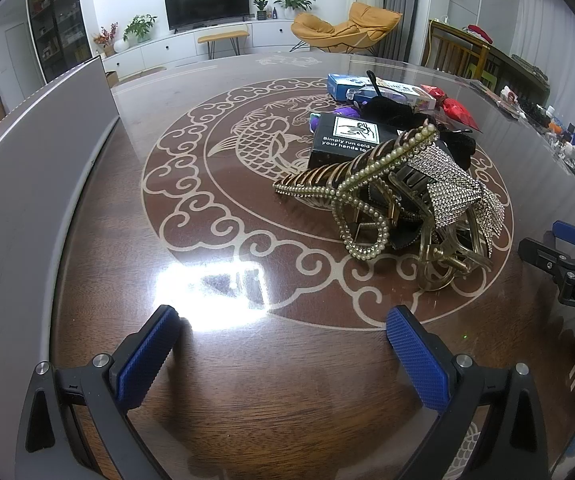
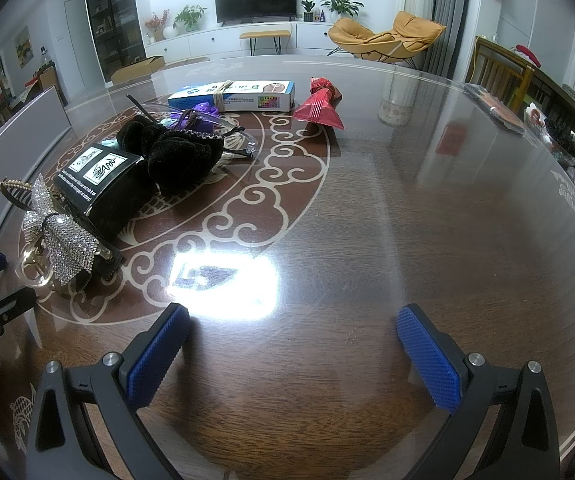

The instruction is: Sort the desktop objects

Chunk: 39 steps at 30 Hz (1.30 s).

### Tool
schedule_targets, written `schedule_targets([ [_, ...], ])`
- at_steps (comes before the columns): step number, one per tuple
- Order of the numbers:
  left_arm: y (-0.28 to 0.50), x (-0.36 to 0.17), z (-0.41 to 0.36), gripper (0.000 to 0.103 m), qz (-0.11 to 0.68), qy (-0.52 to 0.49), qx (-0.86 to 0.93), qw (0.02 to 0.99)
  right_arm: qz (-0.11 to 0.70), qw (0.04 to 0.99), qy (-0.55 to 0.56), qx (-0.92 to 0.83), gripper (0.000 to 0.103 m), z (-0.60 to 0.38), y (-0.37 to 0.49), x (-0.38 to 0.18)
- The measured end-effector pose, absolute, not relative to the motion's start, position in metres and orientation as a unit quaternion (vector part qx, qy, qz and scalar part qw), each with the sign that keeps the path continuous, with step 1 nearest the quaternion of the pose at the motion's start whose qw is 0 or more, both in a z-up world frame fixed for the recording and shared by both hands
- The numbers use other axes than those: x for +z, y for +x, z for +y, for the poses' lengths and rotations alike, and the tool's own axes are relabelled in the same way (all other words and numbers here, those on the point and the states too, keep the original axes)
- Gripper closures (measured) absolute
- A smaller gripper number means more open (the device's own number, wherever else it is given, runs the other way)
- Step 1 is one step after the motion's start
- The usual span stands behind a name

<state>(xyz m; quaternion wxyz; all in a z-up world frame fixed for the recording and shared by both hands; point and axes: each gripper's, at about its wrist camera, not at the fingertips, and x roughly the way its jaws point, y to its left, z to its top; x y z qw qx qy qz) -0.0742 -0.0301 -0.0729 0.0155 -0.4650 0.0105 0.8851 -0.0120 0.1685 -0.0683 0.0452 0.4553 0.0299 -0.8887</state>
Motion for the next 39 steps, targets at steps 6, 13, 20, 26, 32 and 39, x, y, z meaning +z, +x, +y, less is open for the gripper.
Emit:
schedule_targets([
  [6,-0.074,-0.073,-0.031,0.0,0.01,-0.465,0.885,0.015,0.03,0.045,0.455,-0.889,0.0,0.169,-0.012,-0.069],
  [13,-0.073,-0.072,-0.03,0.0,0.01,-0.465,0.885,0.014,0.03,0.045,0.455,-0.889,0.0,0.17,-0.012,-0.069],
  [20,-0.071,-0.072,-0.034,0.0,0.008,-0.464,0.886,0.011,0.03,0.045,0.455,-0.889,0.0,0.17,-0.012,-0.069],
  [26,-0.06,-0.062,-0.058,0.0,-0.049,-0.444,0.895,-0.009,0.03,0.045,0.455,-0.889,0.0,0.17,-0.012,-0.069],
  [32,-0.057,0.004,-0.049,0.0,-0.076,-0.363,0.929,0.013,0.03,0.045,0.455,-0.889,0.0,0.17,-0.012,-0.069],
  [39,-0.12,0.013,-0.008,0.0,-0.031,-0.403,0.914,0.032,0.029,0.045,0.455,-0.889,0.0,0.17,-0.012,-0.069],
])
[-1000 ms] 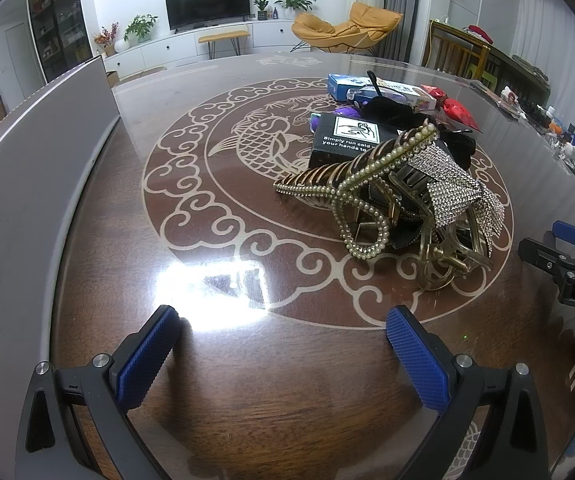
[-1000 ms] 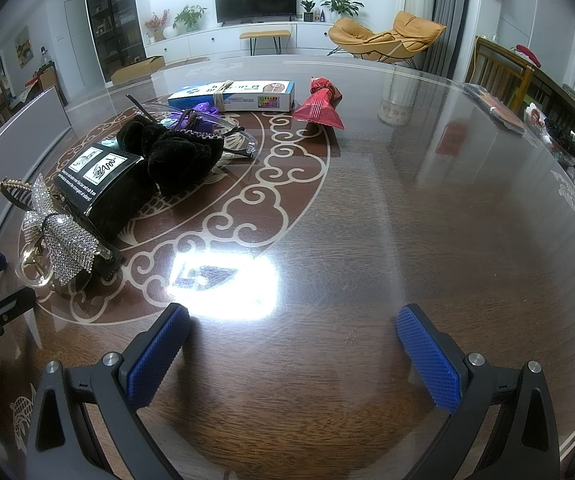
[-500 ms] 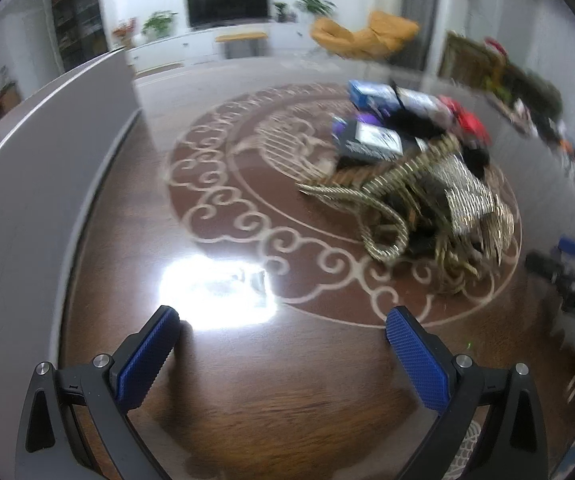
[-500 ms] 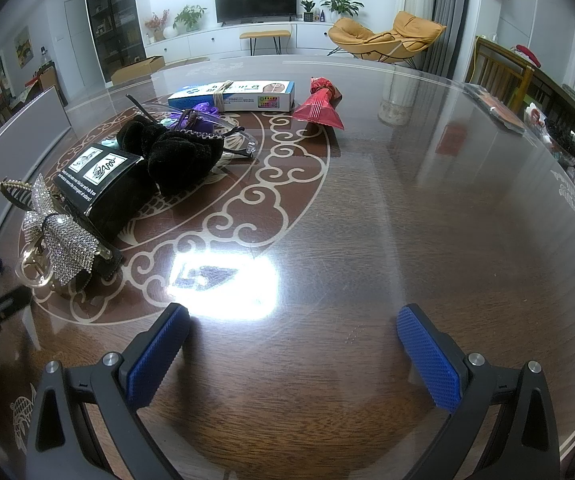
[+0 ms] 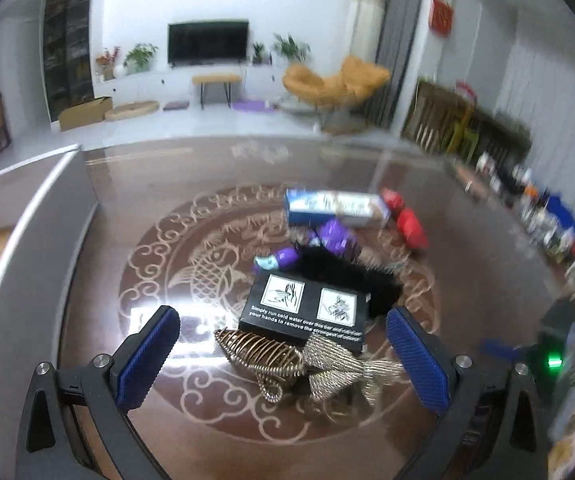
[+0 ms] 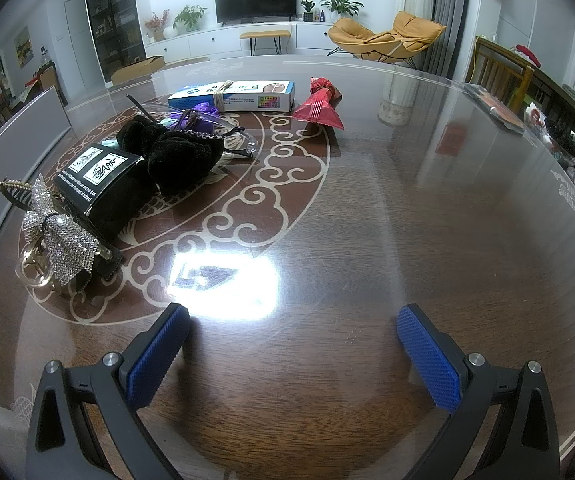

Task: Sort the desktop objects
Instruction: 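Pull the gold rhinestone claw clip out of the pile with the left tool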

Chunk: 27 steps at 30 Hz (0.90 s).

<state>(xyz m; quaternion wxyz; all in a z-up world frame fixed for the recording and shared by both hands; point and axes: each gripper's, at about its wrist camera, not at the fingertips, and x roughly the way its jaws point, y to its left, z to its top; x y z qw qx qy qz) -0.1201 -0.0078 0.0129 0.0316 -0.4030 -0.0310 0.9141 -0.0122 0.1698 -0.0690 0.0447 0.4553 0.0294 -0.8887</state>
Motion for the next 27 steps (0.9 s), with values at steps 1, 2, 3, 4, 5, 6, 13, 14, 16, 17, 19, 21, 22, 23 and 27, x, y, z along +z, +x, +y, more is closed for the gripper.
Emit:
schedule_targets([
  [1,-0.123,0.007,-0.008,0.0,-0.022,-0.409,0.912,0.022,0.029,0.045,0.455,-0.889,0.0,0.17,-0.012,-0.069],
  [2,-0.122,0.0,-0.008,0.0,-0.017,-0.413,0.911,0.013,0.029,0.045,0.455,-0.889,0.0,0.17,-0.012,-0.069],
  [3,-0.12,-0.009,-0.015,0.0,-0.018,-0.416,0.909,0.002,0.029,0.045,0.455,-0.889,0.0,0.169,-0.012,-0.069],
  [4,-0.118,-0.013,-0.022,0.0,-0.023,-0.419,0.907,-0.006,0.029,0.045,0.455,-0.889,0.0,0.17,-0.012,-0.069],
  [5,-0.117,-0.015,-0.029,0.0,-0.03,-0.422,0.906,-0.015,0.029,0.045,0.455,-0.889,0.0,0.169,-0.012,-0.069],
  [6,-0.11,-0.019,-0.044,0.0,-0.05,-0.423,0.904,-0.023,0.029,0.045,0.455,-0.889,0.0,0.17,-0.012,-0.069],
  [13,-0.071,-0.028,-0.092,0.0,-0.073,-0.42,0.903,-0.062,0.029,0.045,0.455,-0.889,0.0,0.17,-0.012,-0.069],
  [14,-0.07,-0.028,-0.095,0.0,-0.075,-0.42,0.902,-0.061,0.029,0.045,0.455,-0.889,0.0,0.17,-0.012,-0.069],
  [16,-0.069,-0.029,-0.096,0.0,-0.08,-0.422,0.902,-0.048,0.029,0.044,0.455,-0.889,0.0,0.17,-0.012,-0.069],
  [17,-0.068,-0.028,-0.095,0.0,-0.083,-0.422,0.902,-0.04,0.029,0.044,0.455,-0.889,0.0,0.17,-0.012,-0.069],
  [19,-0.069,-0.029,-0.088,0.0,-0.087,-0.419,0.904,-0.011,0.029,0.044,0.455,-0.889,0.0,0.17,-0.012,-0.069],
  [21,-0.071,-0.03,-0.078,0.0,-0.086,-0.418,0.904,0.024,0.029,0.044,0.455,-0.889,0.0,0.17,-0.012,-0.069],
  [22,-0.073,-0.032,-0.071,0.0,-0.082,-0.42,0.903,0.035,0.029,0.044,0.455,-0.889,0.0,0.17,-0.012,-0.069],
  [23,-0.074,-0.033,-0.065,0.0,-0.073,-0.422,0.902,0.045,0.029,0.044,0.455,-0.889,0.0,0.17,-0.012,-0.069],
  [27,-0.083,-0.046,-0.041,0.0,-0.009,-0.439,0.896,0.063,0.029,0.044,0.455,-0.889,0.0,0.17,-0.012,-0.069],
])
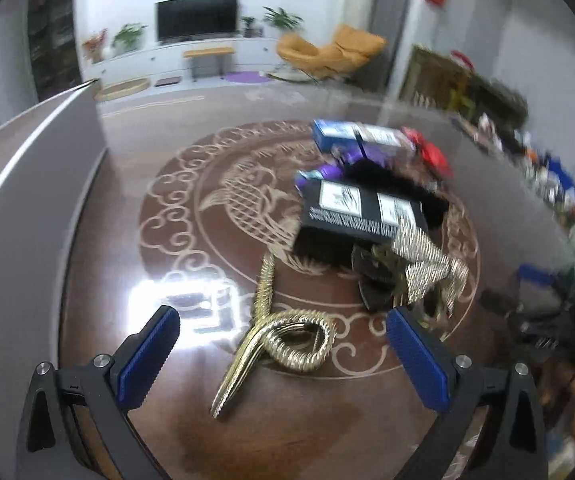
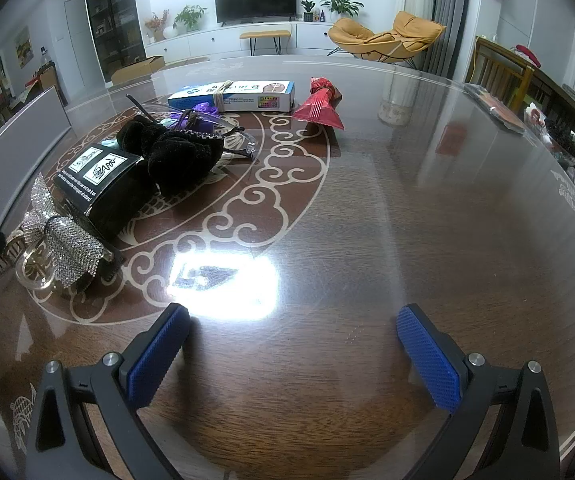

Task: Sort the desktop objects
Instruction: 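Pull the gold rhinestone claw clip out of the pile with the left tool, then position the open left tool fingers around the gold claw clip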

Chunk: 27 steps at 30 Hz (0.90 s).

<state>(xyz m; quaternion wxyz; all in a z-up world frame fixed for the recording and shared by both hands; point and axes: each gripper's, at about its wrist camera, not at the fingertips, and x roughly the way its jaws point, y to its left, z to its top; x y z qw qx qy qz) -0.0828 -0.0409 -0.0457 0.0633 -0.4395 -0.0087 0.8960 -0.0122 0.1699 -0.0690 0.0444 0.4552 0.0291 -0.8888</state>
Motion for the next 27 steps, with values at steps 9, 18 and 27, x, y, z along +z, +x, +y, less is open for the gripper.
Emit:
schedule_targets([
  [9,-0.094,-0.069,-0.035,0.0,0.008,-0.471,0.88,0.063,0.029,0.044,0.455,-0.889,0.0,0.169,-0.012,-0.068],
  [18,-0.095,-0.073,-0.028,0.0,0.03,-0.469,0.881,0.054,0.029,0.044,0.455,-0.889,0.0,0.17,-0.012,-0.069],
  [27,-0.096,-0.073,-0.029,0.0,0.029,-0.467,0.882,0.054,0.029,0.044,0.455,-0.889,0.0,0.17,-0.012,-0.069],
])
